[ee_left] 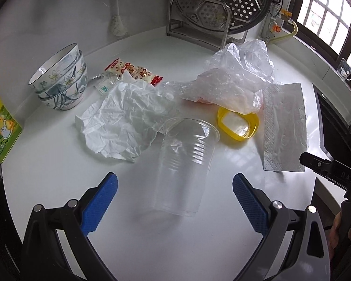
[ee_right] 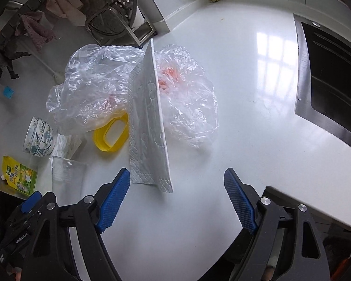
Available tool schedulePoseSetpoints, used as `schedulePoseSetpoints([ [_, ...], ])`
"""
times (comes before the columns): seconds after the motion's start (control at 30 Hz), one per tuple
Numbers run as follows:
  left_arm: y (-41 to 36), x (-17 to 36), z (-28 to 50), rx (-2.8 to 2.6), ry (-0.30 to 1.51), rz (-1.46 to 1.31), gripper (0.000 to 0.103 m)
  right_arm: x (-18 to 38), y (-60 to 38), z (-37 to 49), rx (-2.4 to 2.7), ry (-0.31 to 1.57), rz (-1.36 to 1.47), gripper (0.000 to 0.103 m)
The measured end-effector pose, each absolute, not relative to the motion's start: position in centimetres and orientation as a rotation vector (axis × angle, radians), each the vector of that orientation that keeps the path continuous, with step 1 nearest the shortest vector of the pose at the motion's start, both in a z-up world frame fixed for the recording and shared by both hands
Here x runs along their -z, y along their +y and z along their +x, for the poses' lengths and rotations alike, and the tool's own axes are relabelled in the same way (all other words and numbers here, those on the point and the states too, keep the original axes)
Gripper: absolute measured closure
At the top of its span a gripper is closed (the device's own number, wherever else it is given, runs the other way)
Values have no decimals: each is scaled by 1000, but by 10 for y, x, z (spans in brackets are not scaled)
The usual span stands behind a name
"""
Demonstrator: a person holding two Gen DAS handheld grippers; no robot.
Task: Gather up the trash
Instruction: 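Grasp the clear plastic cup with the left tool while the right tool grasps the white napkin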
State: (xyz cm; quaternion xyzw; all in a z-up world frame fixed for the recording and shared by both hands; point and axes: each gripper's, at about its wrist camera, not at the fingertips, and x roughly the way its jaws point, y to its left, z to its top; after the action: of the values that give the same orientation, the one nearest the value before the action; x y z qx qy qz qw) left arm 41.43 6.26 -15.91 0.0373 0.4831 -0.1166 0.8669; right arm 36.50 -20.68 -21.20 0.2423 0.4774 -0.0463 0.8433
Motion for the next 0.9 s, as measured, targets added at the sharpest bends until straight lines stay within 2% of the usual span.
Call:
schedulePoseSetpoints([
  [0.03, 61, 162, 418, 245, 1017, 85, 6, 214, -206, 368, 99, 1018, 511, 38],
  [0.1, 61, 165, 424, 253, 1032, 71, 6, 218, -203, 373, 102, 1032, 506, 42],
  [0.23, 60, 171, 429, 268, 1041, 39, 6, 222, -197, 378, 93, 1049, 500, 57],
  [0.3, 58, 174, 431, 271, 1044, 45, 6, 224, -196, 381, 87, 1056, 503, 67],
  [0.37, 55, 178, 434, 279, 1051, 49, 6, 225, -193, 380, 77, 1065, 498, 81],
  [0.47, 53, 185, 440, 288, 1072, 56, 6, 225, -188, 380, 69, 1065, 477, 95],
  [0.77, 50, 188, 448, 276, 1040, 32, 9, 222, -181, 378, 51, 1057, 471, 96],
  [0.8, 50, 186, 447, 280, 1032, 28, 14, 221, -181, 378, 51, 1055, 472, 96],
  [0.87, 47, 186, 447, 296, 1041, 35, 31, 220, -182, 376, 48, 1050, 477, 96],
  [0.9, 45, 188, 447, 303, 1055, 43, 44, 218, -183, 375, 46, 1047, 478, 96],
])
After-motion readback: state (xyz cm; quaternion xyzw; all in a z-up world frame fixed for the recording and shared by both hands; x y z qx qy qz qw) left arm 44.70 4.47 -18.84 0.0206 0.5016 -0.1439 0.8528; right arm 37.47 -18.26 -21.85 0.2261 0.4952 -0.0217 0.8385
